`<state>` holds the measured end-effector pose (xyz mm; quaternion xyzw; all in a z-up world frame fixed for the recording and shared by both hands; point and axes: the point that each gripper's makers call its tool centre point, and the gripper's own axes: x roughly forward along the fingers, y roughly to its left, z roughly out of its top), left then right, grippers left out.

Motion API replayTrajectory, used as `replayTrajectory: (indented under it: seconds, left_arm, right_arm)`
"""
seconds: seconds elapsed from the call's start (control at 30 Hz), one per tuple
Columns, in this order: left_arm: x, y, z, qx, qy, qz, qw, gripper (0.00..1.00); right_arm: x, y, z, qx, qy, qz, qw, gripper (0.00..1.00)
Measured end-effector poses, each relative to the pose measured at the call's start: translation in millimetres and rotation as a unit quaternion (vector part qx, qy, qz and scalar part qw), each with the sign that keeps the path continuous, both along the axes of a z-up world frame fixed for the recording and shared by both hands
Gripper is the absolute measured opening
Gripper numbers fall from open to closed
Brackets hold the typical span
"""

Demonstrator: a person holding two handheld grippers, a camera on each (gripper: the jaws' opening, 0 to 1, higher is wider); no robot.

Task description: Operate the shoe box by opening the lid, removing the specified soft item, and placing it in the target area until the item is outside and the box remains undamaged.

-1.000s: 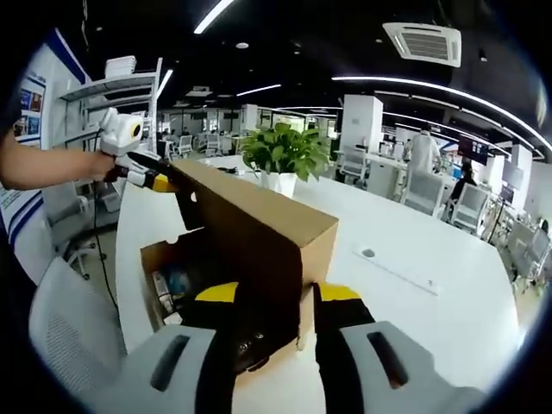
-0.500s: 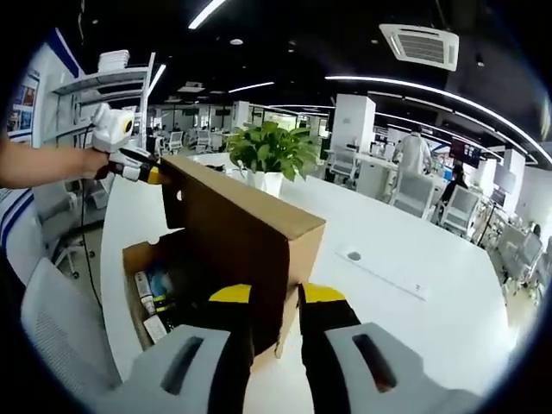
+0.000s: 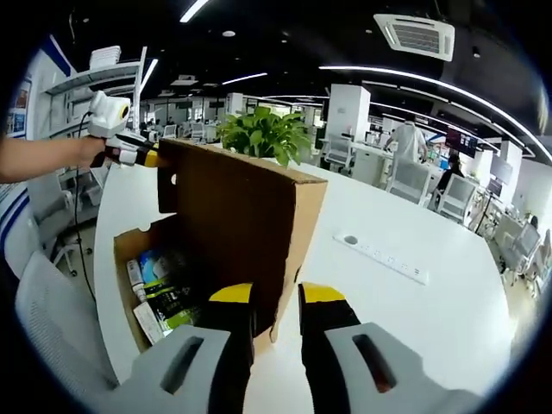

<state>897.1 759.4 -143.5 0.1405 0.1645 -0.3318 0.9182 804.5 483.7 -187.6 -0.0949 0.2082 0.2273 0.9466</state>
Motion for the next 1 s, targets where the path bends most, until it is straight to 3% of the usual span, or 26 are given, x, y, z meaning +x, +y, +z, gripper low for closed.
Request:
replayTrajectory:
  seconds: [0.63,1.0]
  left_arm:
    - [29.0,-5,-4.5,-0.013,0.007,0.006,0.9999,0.06]
    - [38.7,-10,-8.9,-0.024,0.019,0.016,0.9994,0.07]
  right_arm:
    - [10,-3,-35.9,-0.021,0.028,-0.014,0.9993,0.07]
    - [18,-6,-37.1,-0.038,0.02,-0.017,0.9989,0.02]
